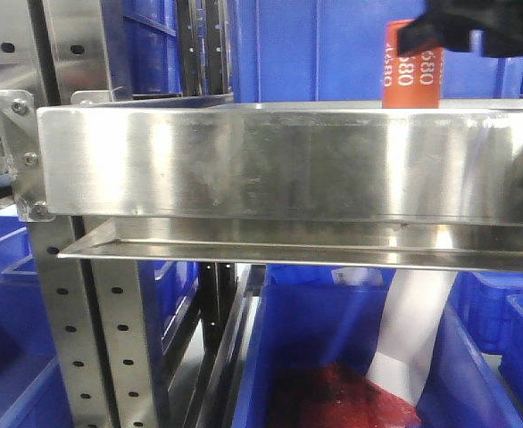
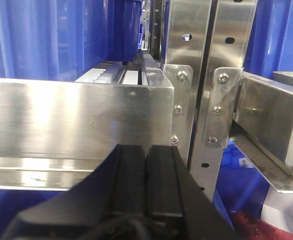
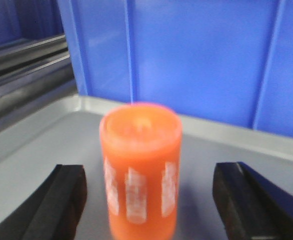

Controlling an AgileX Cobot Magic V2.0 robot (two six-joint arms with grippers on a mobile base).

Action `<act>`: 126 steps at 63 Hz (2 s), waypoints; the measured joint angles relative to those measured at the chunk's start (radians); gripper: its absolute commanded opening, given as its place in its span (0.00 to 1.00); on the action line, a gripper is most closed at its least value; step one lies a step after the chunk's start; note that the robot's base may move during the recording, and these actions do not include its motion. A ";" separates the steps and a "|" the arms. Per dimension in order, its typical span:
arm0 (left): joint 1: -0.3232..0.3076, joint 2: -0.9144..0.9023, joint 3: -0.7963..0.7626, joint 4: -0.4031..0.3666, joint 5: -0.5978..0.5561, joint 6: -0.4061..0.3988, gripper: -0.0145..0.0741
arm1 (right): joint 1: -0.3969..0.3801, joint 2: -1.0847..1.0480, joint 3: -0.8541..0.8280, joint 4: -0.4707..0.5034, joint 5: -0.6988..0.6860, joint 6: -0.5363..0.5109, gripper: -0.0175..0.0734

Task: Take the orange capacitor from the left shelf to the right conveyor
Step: 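Close the right gripper on the top of the orange capacitor, then lift the capacitor with the right gripper and withdraw from the shelf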

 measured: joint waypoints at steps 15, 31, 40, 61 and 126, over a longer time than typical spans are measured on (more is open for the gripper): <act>0.000 0.000 0.000 0.000 0.000 0.000 0.02 | 0.000 0.116 -0.047 0.000 -0.048 0.000 0.87; 0.000 0.000 0.000 0.000 0.000 0.000 0.02 | 0.000 0.211 -0.047 0.000 -0.155 0.009 0.75; 0.000 0.000 0.000 0.000 0.000 0.000 0.02 | 0.000 0.220 -0.047 0.000 -0.177 0.024 0.48; 0.000 0.000 0.000 0.000 0.000 0.000 0.02 | 0.000 0.161 -0.047 -0.056 -0.148 0.030 0.34; 0.000 0.000 0.000 0.000 0.000 0.000 0.02 | 0.000 -0.884 0.112 -0.064 0.747 -0.007 0.34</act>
